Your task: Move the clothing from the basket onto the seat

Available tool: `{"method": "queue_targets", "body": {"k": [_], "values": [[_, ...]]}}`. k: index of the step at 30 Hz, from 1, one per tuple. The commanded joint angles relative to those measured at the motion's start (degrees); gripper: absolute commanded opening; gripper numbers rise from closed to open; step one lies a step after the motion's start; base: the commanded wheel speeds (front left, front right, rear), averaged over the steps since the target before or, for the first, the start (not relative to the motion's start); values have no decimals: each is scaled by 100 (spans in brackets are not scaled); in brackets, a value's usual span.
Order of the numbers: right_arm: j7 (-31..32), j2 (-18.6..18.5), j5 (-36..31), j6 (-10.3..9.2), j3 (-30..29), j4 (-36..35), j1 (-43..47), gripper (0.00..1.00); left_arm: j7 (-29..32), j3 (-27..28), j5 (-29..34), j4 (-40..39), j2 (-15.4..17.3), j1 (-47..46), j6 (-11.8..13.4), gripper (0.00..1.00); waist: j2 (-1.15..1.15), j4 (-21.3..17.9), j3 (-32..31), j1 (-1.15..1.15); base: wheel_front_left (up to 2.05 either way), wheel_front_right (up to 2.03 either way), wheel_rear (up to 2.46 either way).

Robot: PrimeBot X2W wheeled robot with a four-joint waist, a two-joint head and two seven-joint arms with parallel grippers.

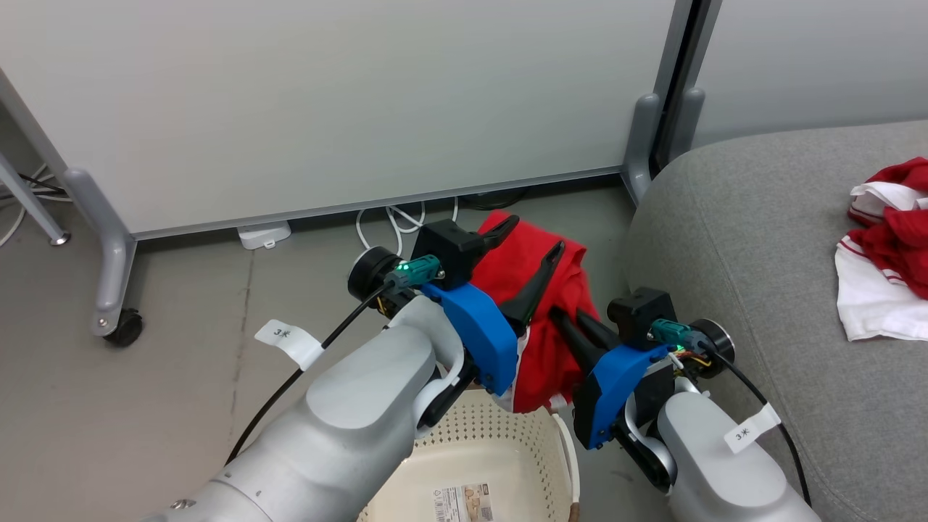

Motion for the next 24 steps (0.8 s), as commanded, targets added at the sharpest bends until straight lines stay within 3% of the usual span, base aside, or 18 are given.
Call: {"method": "queue_targets", "body": {"k": [1,9,16,24], "values": [[-28,-9,22,3,-1,12,-75,0,10,-30,-21,27,1,-77,-10,100,0,4,4,0,0,0,0],[-55,-9,42,3,-3,28,-78,0,-54,3,-79,98,9,-47,20,100,0,-15,27,0,0,0,0],[-119,-9,-111,3,-214,-5,-97,0,-148,280,7,-27,266,275,71,100,0,-58,99,0,0,0,0],[-135,-9,-255,3,-459,-267,29,0,-155,1355,691,-1188,754,1118,188,100,0,-195,210,0,0,0,0]]}}
